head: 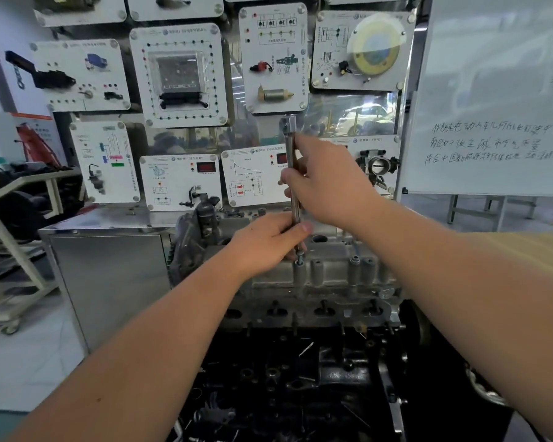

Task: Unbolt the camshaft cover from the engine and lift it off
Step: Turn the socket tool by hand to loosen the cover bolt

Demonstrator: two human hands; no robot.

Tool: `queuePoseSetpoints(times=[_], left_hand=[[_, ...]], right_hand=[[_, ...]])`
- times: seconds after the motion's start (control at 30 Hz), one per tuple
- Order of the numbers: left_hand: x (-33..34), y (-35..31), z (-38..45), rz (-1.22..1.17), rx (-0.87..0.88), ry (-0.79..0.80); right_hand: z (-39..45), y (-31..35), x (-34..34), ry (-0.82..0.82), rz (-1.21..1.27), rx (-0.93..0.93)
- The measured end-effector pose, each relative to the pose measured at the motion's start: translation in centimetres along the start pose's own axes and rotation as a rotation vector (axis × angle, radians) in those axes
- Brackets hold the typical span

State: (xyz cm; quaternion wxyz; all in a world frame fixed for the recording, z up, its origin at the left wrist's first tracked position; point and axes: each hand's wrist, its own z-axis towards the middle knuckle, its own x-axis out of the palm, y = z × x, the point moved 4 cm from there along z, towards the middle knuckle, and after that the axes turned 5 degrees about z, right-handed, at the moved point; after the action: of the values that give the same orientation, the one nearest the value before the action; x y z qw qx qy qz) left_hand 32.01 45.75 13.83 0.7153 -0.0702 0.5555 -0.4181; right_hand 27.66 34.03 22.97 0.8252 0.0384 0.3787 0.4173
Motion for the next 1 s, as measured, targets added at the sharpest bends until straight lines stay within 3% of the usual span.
queuePoseSetpoints(times=[0.13,0.3,0.4,0.6,0.8,1.0], left_hand=[[-0.2,-0.2,-0.4,-0.091,0.029,0.081],[-0.1,-0.5,-0.4,-0.06,0.069,0.004],[-0.1,-0.6,-0.4,-0.005,0.056,-0.028],[-0.2,-0.2,-0.2,-0.099,0.034,0.06],[-0.1,-0.1,-0.3,-0.127,0.046,0.016],[-0.3,0.0,0.0,-0.135,0.059,0.069]], right_hand=[[-0.2,0.2,0.3,0.035,0.038,0.02],[-0.8,-0.1,0.3,-0.098,0.075,0.057],[-0.4,0.0,0.4,-0.074,0.055,0.053],[-0.5,-0.6,0.3,-0.024,0.086,0.111],[-0.5,-0.4,0.2,-0.111,0.045,0.07],[-0.3,0.4,0.8,0.003,-0.044,0.04]])
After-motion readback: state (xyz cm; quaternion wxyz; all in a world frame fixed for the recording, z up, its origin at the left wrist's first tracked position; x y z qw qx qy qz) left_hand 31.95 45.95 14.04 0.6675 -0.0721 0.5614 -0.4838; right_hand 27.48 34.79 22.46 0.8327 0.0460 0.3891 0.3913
